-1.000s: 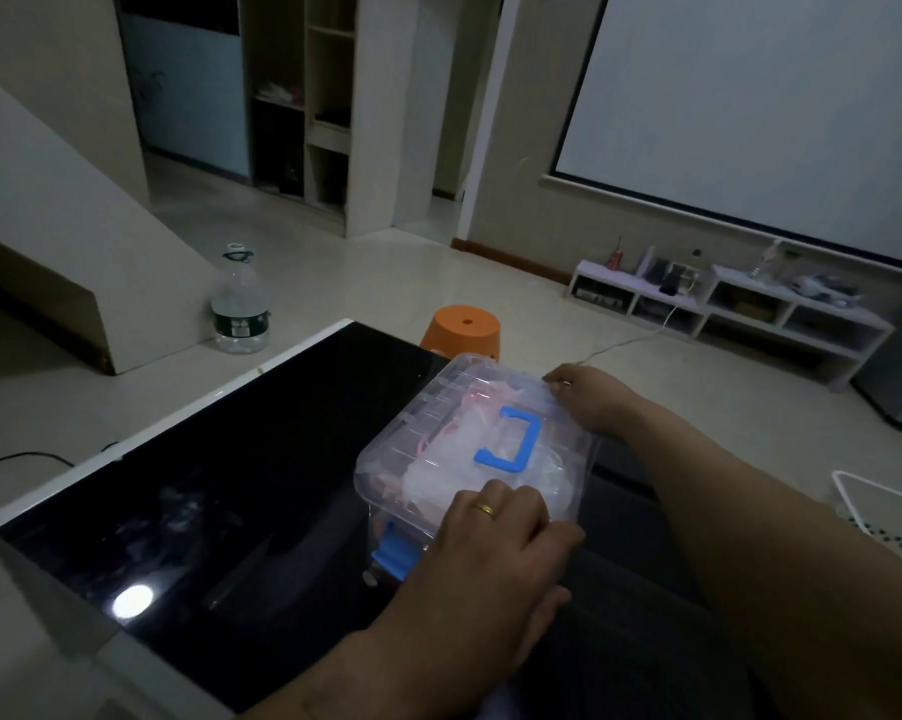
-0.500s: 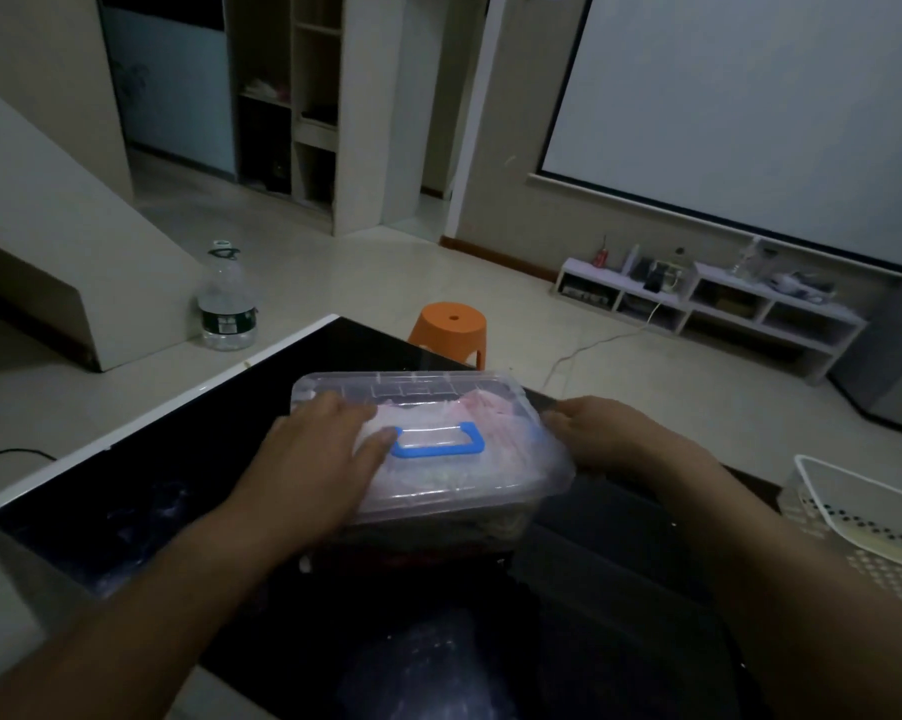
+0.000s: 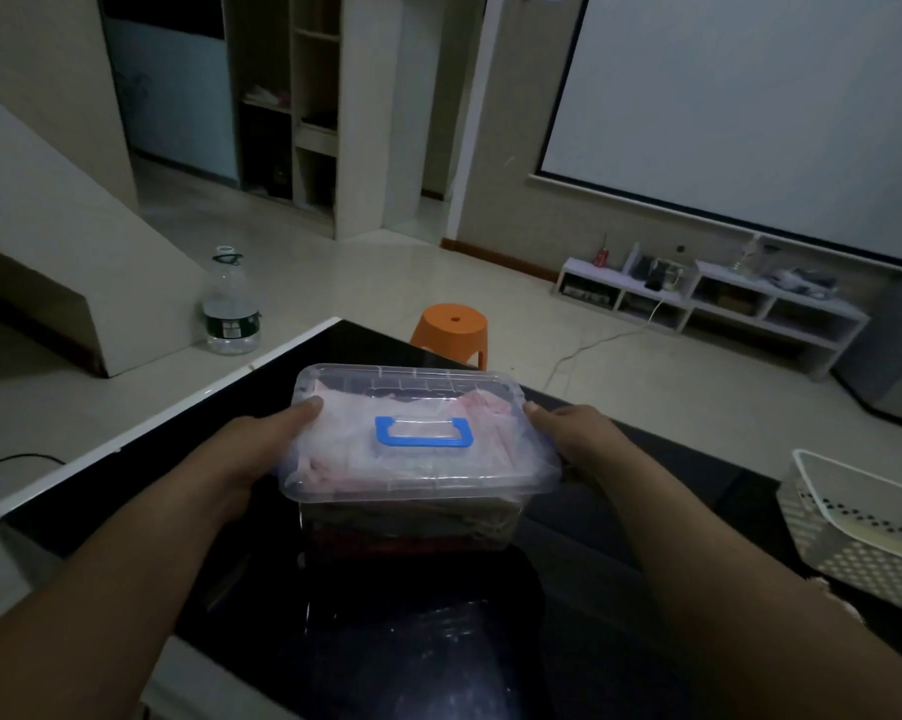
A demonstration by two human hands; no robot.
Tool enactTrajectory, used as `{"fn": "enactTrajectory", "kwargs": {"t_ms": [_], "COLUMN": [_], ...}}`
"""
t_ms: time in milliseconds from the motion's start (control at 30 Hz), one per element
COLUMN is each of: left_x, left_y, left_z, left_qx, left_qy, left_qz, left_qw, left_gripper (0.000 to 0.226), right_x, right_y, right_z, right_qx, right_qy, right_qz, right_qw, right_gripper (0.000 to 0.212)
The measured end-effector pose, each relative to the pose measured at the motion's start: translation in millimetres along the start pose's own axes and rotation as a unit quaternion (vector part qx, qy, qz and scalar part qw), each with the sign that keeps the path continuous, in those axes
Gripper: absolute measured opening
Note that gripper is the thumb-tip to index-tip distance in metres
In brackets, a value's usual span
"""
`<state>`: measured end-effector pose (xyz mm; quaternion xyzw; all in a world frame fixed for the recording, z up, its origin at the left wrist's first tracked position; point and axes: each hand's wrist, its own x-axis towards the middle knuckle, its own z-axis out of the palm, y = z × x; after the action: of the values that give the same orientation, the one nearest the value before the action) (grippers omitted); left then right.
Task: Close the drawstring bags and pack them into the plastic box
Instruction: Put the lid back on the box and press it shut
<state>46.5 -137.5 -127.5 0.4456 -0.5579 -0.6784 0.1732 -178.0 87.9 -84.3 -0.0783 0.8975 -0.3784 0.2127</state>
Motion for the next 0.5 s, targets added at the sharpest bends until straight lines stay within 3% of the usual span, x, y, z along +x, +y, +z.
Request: {"fn": "enactTrajectory", "kwargs": {"t_ms": [100, 233, 300, 433, 500], "left_x": [-5, -3, -6, 2, 11], "left_y": [7, 12, 10, 11, 14], "left_z": [-1, 6, 16, 34, 46], "left_qx": [0.115, 0.332, 0.406, 0.429, 0.412], "left_qy": [0.062, 0.1, 0.099, 0.119, 0.135], "left_qz": [0.089, 0.146, 0.152, 0.185, 0.193], "left_qw": [0.987, 0.927, 0.896, 0.876, 0.88], "left_gripper": [0.039, 0.047, 0.036, 0.033, 0.032], "right_x": [-3, -15, -20, -28, -31], "right_y": [0, -3, -3, 0, 4], "right_z": [9, 24, 26, 19, 17], "right_qx": [-0.087, -0.157, -0.189, -0.264, -0.253], "right_qy": [0.068, 0.074, 0.093, 0.112, 0.11], "right_qz": [-0.071, -0.094, -0.094, -0.082, -0.063], "right_qw": [0.991, 0.98, 0.973, 0.954, 0.959], "right_gripper": [0.041, 0.033, 0.03, 0.027, 0.041]}}
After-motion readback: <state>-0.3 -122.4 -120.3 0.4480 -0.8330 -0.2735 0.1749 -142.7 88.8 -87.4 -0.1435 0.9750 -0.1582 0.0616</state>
